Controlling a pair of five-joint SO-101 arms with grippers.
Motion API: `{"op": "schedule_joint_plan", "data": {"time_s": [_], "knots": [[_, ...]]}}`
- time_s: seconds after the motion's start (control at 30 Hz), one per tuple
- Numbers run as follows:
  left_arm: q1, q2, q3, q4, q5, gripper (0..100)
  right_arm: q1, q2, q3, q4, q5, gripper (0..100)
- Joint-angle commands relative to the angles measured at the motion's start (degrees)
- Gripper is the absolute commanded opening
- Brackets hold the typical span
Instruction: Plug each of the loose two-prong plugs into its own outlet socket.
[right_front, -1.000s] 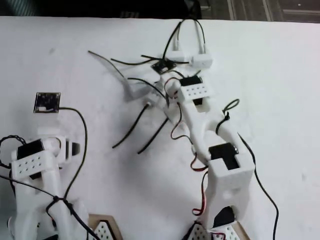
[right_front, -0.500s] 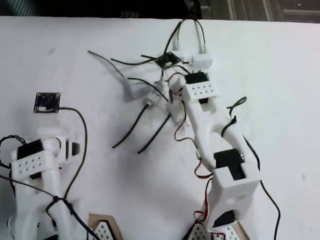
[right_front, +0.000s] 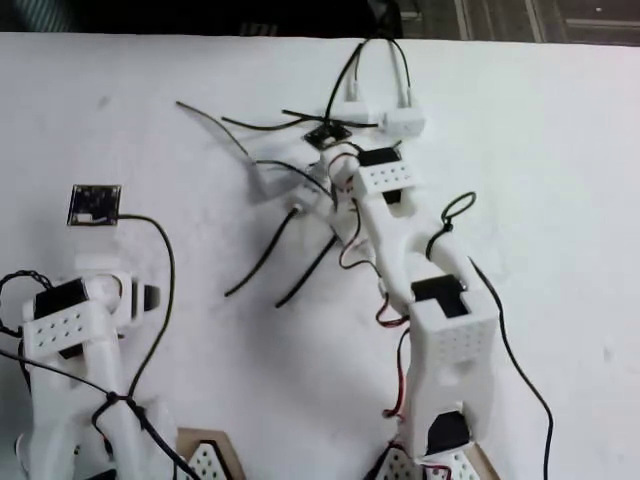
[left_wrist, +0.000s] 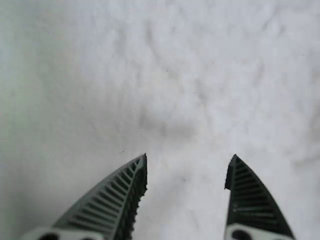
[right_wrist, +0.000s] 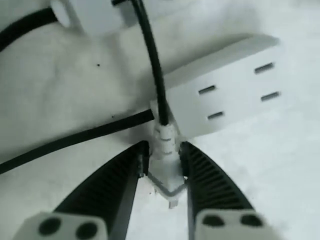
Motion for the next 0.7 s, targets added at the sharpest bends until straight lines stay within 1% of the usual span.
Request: {"op": "schedule_joint_plan", "data": {"time_s": [0.0,0.2,0.37,0.67], "knots": [[-0.31,-1.80,-0.18,-0.97,0.18,26,-0.66,-0.57,-3.16,0.40,0.62,2.6],[-0.31,-1.80,-0.18,-0.97,0.18,26,-2.07,-1.19,-3.43,3.65,0.70,1.8],[-0.31,-1.80,-0.18,-0.97,0.18,26,-2.15,-5.49,-3.16,8.40,0.70,1.8],[-0.31,-1.80,-0.18,-0.97,0.09,26,-1.71,-18.15,-2.81,22.73,0.62,1.8]]}}
